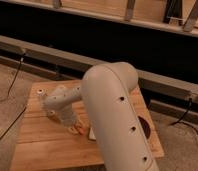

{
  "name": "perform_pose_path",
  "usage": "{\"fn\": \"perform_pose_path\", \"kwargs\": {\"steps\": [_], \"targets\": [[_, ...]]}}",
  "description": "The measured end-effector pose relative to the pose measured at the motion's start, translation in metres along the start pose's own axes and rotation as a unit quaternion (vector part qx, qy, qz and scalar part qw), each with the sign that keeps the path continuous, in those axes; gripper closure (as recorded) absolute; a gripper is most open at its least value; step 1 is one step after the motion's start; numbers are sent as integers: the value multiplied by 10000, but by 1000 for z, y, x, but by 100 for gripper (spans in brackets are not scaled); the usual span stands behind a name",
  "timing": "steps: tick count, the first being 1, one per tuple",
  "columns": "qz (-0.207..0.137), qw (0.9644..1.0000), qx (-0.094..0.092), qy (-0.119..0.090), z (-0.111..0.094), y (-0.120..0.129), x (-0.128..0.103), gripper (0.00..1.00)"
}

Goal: Drag the pepper across the table

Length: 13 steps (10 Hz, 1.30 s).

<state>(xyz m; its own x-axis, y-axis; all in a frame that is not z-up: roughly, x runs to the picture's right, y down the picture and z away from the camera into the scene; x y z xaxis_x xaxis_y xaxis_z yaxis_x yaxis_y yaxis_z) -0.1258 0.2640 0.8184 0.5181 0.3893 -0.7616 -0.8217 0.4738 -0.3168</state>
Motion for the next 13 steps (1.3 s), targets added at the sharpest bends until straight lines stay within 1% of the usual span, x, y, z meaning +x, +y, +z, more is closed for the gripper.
{"fn": "perform_pose_path", "kwargs": {"steps": [3,5,7,9,10,13], "targets": [[-245,9997,-36,68,3,26,19,100],[-426,9989,-18,189,6,39,37,100],[-668,9971,48,351,10,51,58,100],[-897,9946,114,516,14,62,73,100],[-1030,9925,166,632,18,69,82,100],[-1270,9881,244,830,23,82,95,100]]}}
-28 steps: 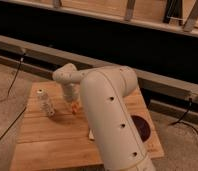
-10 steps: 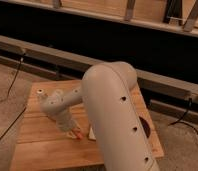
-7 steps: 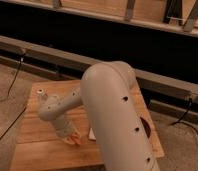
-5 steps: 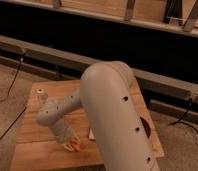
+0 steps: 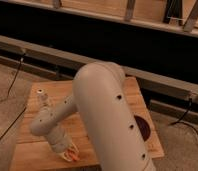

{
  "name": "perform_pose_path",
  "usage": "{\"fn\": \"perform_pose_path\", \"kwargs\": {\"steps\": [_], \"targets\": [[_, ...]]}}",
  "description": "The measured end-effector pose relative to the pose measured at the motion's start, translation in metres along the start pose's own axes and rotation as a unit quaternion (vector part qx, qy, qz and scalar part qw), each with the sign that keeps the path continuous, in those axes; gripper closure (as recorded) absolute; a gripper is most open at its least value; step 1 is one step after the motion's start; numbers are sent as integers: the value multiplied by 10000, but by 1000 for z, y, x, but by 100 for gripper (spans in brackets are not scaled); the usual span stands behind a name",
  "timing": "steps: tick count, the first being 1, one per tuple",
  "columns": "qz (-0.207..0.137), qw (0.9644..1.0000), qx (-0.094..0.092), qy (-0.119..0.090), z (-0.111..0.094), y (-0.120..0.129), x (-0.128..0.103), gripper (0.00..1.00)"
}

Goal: Drag the pepper across the table

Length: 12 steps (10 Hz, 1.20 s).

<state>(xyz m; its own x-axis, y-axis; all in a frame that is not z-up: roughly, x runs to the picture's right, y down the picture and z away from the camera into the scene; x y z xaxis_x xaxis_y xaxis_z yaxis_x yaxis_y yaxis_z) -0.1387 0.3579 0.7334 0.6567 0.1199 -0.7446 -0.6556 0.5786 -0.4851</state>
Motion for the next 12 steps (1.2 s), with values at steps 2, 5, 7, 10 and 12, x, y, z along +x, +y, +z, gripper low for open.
{"fn": "perform_pose_path", "kwargs": {"steps": [2,5,7,10,12], "targets": [[-141,9998,14,107,4,11,3,100],[-449,9985,50,308,12,35,12,100],[-616,9974,62,372,14,49,15,100],[-837,9955,53,436,18,73,19,100],[-960,9940,156,502,19,82,26,100]]}}
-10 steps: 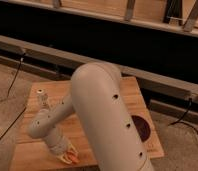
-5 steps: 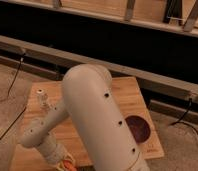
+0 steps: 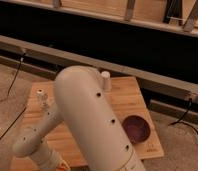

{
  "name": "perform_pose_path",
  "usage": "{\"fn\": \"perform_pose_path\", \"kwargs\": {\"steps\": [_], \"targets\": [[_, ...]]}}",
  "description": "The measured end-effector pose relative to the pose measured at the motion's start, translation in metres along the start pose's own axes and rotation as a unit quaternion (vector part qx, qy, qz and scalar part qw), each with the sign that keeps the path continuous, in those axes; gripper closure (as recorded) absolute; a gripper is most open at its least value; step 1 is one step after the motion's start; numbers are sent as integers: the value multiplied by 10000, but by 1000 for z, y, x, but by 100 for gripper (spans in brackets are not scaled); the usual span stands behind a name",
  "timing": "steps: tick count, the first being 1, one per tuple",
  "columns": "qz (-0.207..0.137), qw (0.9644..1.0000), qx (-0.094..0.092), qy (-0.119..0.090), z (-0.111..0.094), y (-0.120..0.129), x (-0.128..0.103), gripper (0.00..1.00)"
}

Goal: Drag the pepper across the table

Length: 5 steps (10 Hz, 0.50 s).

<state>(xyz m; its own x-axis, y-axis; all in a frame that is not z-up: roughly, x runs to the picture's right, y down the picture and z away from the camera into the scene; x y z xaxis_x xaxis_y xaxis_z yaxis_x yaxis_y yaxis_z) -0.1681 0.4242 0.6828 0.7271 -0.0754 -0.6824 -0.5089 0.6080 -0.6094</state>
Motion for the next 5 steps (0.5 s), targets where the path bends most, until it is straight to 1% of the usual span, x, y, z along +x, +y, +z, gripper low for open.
{"fn": "perform_pose_path", "kwargs": {"steps": [5], "targets": [[-142,9996,205,152,5,19,20,100]]}}
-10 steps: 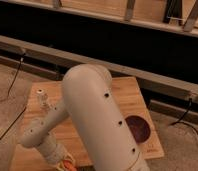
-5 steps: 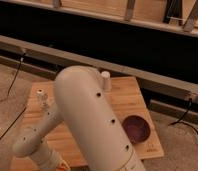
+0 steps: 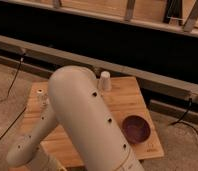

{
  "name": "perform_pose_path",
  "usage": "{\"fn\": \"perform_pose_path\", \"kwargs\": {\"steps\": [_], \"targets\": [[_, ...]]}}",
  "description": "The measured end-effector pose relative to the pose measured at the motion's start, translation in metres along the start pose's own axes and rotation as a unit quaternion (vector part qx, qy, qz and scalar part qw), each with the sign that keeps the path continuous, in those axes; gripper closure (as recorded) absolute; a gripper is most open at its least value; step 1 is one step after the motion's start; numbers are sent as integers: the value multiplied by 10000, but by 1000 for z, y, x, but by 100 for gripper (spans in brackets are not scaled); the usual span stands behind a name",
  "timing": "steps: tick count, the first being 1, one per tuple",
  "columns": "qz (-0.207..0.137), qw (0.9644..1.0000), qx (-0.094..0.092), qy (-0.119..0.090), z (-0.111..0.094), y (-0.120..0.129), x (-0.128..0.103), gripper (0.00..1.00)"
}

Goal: Drag the pepper across the table

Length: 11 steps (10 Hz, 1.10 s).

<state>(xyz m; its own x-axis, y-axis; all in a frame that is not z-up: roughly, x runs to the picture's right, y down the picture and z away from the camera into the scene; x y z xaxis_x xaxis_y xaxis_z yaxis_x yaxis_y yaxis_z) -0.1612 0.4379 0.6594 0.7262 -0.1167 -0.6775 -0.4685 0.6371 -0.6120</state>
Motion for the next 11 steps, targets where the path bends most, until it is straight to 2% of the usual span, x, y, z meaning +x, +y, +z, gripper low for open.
{"fn": "perform_pose_path", "kwargs": {"steps": [2,5,11], "targets": [[-128,9999,65,53,2,7,8,99],[-286,9994,156,136,5,13,17,80],[-291,9994,158,130,4,13,17,79]]}}
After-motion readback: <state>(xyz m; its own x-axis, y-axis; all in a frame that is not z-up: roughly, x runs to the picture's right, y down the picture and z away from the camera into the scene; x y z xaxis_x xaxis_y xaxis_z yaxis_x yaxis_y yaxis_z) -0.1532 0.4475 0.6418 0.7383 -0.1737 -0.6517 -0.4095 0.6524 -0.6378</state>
